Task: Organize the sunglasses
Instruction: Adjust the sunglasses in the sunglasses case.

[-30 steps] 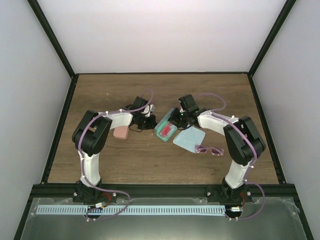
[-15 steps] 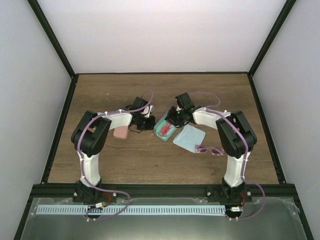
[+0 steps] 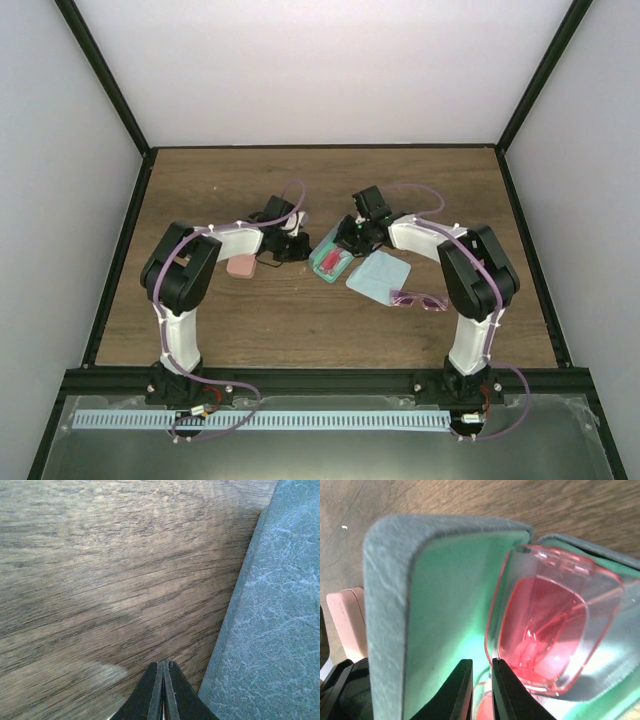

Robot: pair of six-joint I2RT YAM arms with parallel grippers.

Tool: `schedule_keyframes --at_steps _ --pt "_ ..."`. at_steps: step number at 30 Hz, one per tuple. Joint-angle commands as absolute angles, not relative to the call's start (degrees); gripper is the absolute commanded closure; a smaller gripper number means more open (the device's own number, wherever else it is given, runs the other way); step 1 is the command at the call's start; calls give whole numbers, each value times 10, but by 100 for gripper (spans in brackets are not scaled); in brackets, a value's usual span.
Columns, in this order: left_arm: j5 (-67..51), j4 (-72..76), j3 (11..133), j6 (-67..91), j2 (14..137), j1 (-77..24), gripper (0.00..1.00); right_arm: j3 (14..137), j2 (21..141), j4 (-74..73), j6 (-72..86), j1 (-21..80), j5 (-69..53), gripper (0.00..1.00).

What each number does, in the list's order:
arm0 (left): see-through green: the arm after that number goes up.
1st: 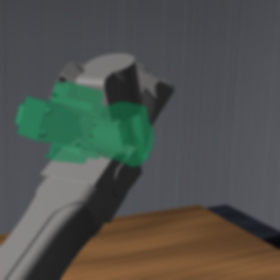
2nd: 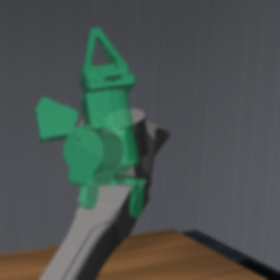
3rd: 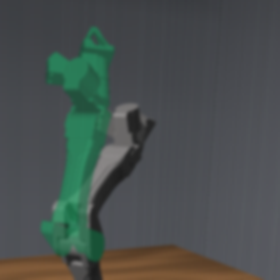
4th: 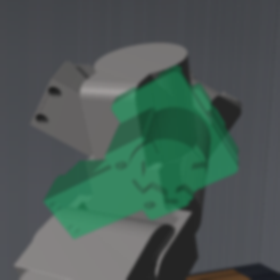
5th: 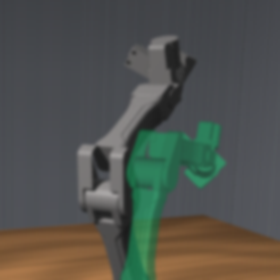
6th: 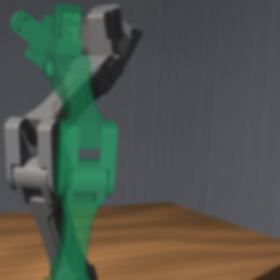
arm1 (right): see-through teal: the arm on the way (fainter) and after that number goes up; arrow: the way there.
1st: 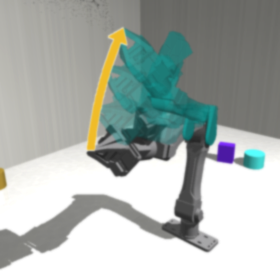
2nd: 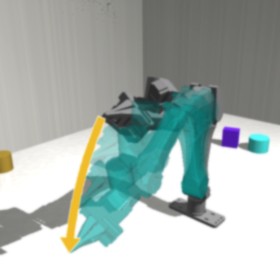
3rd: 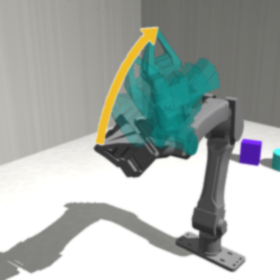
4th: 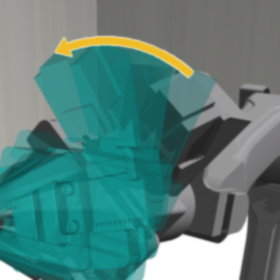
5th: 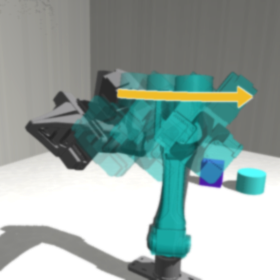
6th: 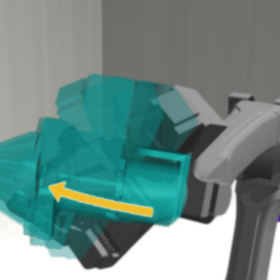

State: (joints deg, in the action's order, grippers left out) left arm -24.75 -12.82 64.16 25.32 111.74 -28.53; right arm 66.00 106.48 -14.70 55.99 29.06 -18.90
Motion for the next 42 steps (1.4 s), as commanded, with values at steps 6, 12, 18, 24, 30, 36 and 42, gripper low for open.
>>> schedule_keyframes --at_steps 6,12,18,24,30,36,42 --pt "-251 -117 619 264 1113 -288 96 654 1012 -173 549 295 -181 88" --pt "-245 -121 616 259 1110 -288 96 678 1032 -155 551 295 -207 86" --pt "-242 -127 611 251 1106 -288 96 681 1065 -147 550 295 -196 86" --pt "-243 -127 609 249 1109 -288 96 661 1081 -141 555 294 -200 86" --pt "-245 -119 619 256 1116 -289 96 662 1060 -173 538 293 -176 86" --pt "-244 -116 624 260 1119 -292 96 691 1064 -255 512 294 -140 85" --pt "-237 -118 623 258 1117 -292 96 668 1023 -252 502 294 -121 85"
